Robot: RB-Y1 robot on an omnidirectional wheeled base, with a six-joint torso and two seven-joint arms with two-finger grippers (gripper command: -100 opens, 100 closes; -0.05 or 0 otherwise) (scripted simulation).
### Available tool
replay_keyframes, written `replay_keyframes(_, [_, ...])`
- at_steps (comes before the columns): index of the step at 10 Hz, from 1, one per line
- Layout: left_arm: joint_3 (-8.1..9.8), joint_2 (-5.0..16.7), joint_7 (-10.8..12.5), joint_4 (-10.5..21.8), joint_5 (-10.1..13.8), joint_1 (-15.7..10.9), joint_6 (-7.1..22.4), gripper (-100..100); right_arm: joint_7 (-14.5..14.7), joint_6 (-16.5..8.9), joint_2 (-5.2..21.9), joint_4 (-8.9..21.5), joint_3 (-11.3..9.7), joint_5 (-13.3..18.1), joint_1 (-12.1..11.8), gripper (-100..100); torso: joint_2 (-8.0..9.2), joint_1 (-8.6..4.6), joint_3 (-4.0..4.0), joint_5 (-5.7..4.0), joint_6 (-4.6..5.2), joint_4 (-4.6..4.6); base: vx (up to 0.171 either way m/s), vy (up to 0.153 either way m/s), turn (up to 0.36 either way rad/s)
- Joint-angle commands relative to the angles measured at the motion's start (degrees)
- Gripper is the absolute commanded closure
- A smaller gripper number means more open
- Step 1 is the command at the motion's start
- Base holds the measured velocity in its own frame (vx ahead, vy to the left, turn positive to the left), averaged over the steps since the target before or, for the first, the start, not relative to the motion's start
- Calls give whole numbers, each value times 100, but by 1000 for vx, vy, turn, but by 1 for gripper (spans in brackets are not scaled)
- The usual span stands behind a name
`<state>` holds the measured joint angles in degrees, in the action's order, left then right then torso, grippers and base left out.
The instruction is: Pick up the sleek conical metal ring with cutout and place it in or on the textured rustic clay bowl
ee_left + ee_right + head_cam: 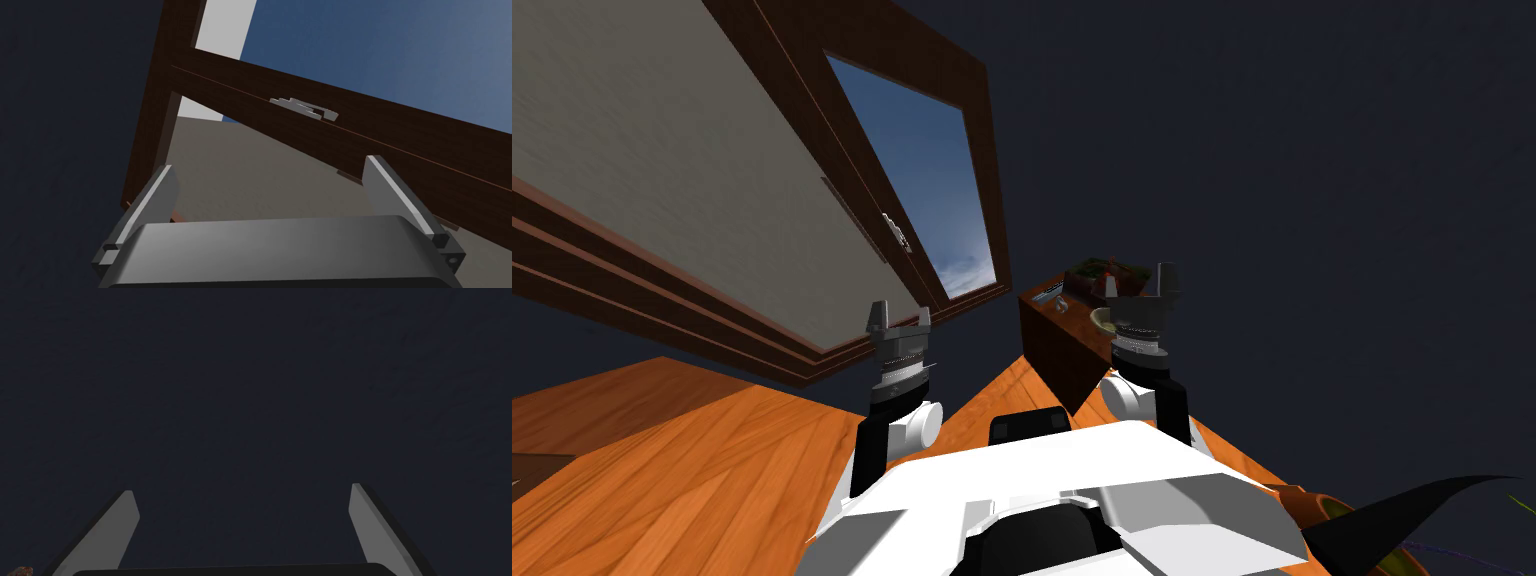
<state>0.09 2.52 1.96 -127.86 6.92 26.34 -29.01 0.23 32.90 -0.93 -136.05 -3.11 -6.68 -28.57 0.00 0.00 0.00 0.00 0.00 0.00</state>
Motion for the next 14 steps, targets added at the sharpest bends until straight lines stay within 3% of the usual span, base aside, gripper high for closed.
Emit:
replay_keyframes(1, [0,0,0,0,0,0,0,0,-117,25,213,29,-34,-156,-35,-100,0,0,0,0,0,0,8,27,16])
replay_keyframes(5, [0,-1,0,0,0,0,0,0,-584,146,871,153,-165,-759,-184,-100,-12,24,-7,6,0,-3,30,68,17])
replay_keyframes(6, [-1,-1,0,0,0,0,0,0,-584,146,937,153,-165,-759,-184,-100,-15,24,-9,5,-1,-3,31,51,11])
replay_keyframes(7, [0,0,0,0,0,0,0,0,-809,210,1157,216,-227,-1009,-260,-100,-13,20,-8,5,0,-3,23,60,31])
replay_keyframes(8, [-1,-1,0,0,0,0,0,0,-809,210,1263,216,-227,-1041,-260,-100,-10,21,-6,5,-1,-3,21,54,11])
replay_keyframes(9, [0,0,0,0,0,0,0,0,-1055,286,1463,289,-296,-1276,-348,-100,-8,19,-5,5,0,-2,34,80,42])
replay_keyframes(10, [-1,-1,0,0,0,0,0,0,-1065,286,1624,289,-296,-1355,-348,-100,-11,28,-6,6,-1,-3,28,59,9])
replay_keyframes(11, [0,0,0,0,0,0,0,0,-1308,374,1808,373,-372,-1567,-449,-100,-10,21,-6,6,0,-2,25,77,41])
replay_keyframes(14, [-1,-1,0,0,0,0,0,0,-1662,475,2352,467,-454,-2059,-564,-100,-11,26,-6,6,-1,-3,31,66,27])
